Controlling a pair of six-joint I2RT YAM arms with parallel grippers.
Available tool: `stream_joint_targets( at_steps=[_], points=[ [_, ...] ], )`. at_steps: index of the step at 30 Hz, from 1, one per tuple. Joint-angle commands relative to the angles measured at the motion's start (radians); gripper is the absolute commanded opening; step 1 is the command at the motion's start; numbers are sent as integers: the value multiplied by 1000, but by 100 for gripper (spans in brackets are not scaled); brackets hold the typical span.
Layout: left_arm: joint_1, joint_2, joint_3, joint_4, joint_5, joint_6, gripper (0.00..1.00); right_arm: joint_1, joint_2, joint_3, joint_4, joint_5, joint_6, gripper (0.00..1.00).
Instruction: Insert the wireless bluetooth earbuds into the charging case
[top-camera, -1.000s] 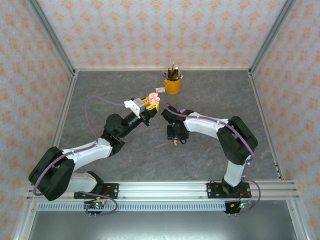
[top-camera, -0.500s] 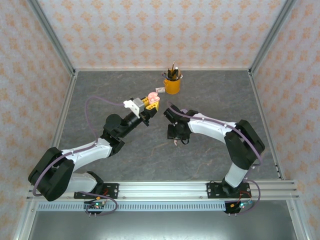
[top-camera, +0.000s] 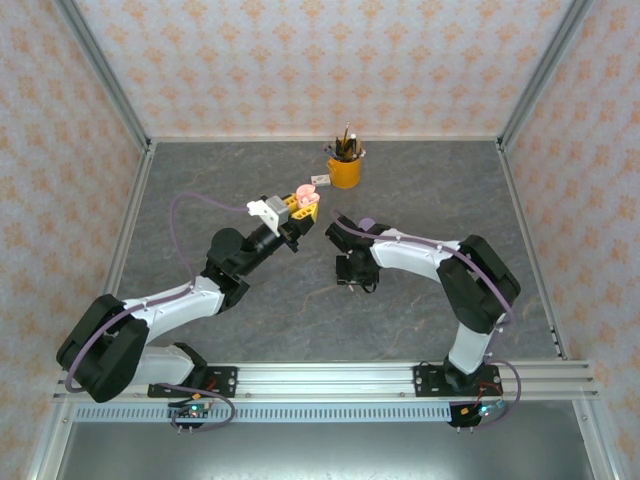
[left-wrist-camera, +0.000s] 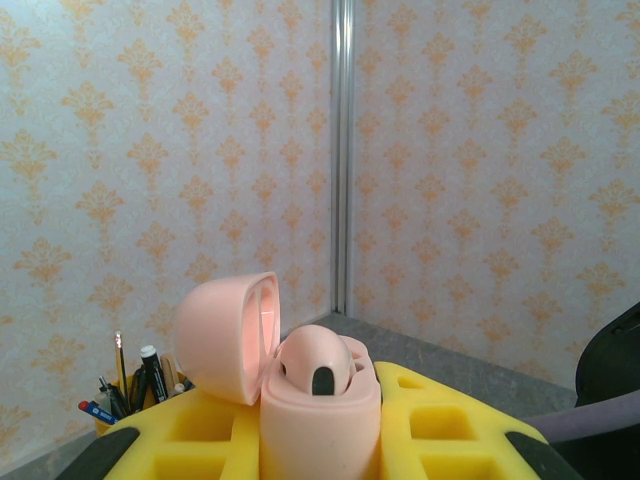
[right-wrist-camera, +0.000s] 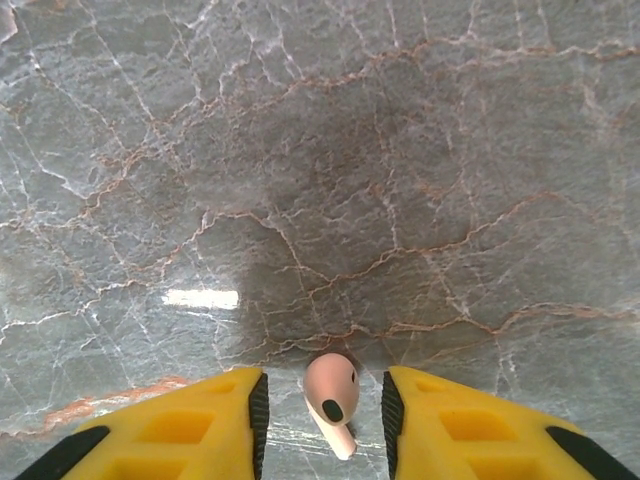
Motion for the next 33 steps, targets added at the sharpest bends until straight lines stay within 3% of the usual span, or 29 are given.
stream_joint_targets(
  at_steps=[1,18,29,33],
  points=[
    [10,-22,-10,48,-20,-8,0,8,27,-7,-2,40,6,36],
    [11,-25,-16,56,-26,-10,0,10,71,16,9,45,7,29],
    [11,-19,-6,50,-22,-14,0,18,43,11,7,53,11,15],
    [11,-20,-4,43,-20,-13,0,17,-7,7,11,70,15,14]
  ],
)
